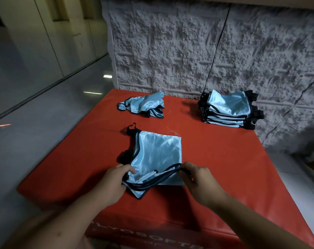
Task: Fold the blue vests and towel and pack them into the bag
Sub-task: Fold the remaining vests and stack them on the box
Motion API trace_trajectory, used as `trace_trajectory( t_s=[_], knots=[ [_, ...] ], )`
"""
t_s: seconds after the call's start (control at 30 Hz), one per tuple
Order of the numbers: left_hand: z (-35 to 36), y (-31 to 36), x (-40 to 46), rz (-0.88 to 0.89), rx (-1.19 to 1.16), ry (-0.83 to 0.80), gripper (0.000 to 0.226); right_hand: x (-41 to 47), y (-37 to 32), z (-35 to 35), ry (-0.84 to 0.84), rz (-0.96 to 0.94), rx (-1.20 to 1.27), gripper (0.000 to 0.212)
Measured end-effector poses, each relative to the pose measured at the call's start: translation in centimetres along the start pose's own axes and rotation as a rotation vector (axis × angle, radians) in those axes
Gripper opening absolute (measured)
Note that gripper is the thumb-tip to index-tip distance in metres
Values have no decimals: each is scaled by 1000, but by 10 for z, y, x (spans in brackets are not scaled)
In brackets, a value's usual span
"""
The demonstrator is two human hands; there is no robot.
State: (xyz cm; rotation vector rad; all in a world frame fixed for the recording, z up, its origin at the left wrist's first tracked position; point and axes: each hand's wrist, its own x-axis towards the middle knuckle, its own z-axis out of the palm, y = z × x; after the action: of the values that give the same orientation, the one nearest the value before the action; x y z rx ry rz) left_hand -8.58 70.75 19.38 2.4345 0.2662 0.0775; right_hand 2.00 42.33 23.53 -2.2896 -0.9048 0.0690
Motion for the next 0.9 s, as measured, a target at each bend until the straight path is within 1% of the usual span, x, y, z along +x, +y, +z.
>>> trace_trajectory(
  t_s=[0.07,0.2,0.23,0.3,0.37,0.43,0.5,0.53,0.6,0.67,0.77,0.83,0.87,0.9],
  knots=[
    [1,0,1,-5,-41,30,64,3,1,2,4,13,15,13],
    [3,4,1,3,-157,97,46,7,-1,3,20,32,30,11],
    [4,5,1,9,-180,106,45,8,-2,3,35,35,30,10],
    [5,6,1,31,-178,137,50,11,-3,2,65,37,26,10],
    [4,4,4,73,-128,195,56,14,-4,1,72,38,23,11],
    [-1,8,6,151,-59,248,57,16,-4,-2,57,68,52,10],
    [-8,16,6,191,-87,257,54,19,-4,-7,28,121,89,16],
    [-12,20,4,182,-134,243,51,20,-3,-11,5,141,98,21],
    [-18,29,1,168,-186,164,41,22,-2,-22,-84,153,125,27],
    [-21,30,0,204,-159,44,31,20,-2,-35,-206,139,169,31],
    [-25,28,-4,180,-101,-156,14,14,-5,-51,-394,64,77,36],
    [-27,29,-8,131,-104,-241,14,11,-7,-55,-510,42,58,33],
    [-28,30,-9,111,-130,-259,14,11,-6,-55,-534,41,71,32],
    [-30,33,-7,99,-164,-259,13,13,-4,-54,-524,57,103,29]
  ],
)
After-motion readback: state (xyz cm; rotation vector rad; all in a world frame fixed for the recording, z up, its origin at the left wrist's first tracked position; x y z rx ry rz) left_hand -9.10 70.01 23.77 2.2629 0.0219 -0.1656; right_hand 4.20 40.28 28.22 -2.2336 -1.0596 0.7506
